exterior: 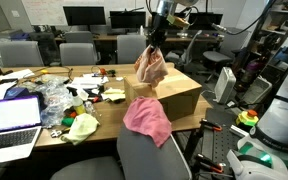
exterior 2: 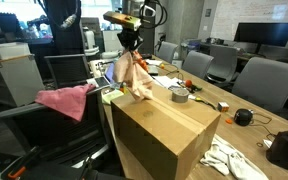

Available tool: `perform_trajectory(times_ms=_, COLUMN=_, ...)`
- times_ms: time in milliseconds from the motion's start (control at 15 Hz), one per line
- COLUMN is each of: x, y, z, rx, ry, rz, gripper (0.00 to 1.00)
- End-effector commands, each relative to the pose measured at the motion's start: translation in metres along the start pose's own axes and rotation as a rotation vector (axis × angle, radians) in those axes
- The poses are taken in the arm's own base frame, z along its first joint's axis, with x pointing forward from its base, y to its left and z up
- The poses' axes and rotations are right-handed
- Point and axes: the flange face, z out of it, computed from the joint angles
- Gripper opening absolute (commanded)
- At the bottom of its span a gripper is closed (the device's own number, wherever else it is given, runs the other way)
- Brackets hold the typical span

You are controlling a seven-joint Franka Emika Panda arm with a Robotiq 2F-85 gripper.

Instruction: Put the two objects on the headrest of the grey chair

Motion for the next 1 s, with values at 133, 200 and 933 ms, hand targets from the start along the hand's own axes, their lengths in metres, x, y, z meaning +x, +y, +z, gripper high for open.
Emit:
perform_trajectory(times_ms=133, x=-0.038, y=-0.01, z=-0.067, rx=0.03, ry=0.133, rz=-0.014, gripper=0.02)
perform_trajectory(times_ms=200, x=-0.042, y=-0.011, z=-0.073, rx=0.031, ry=0.147, rz=-0.019, gripper=0.02)
perform_trajectory(times_ms=933, x=-0.104, y=-0.058, z=-0.099, rx=0.029, ry=0.084, rz=-0.293, gripper=0.02)
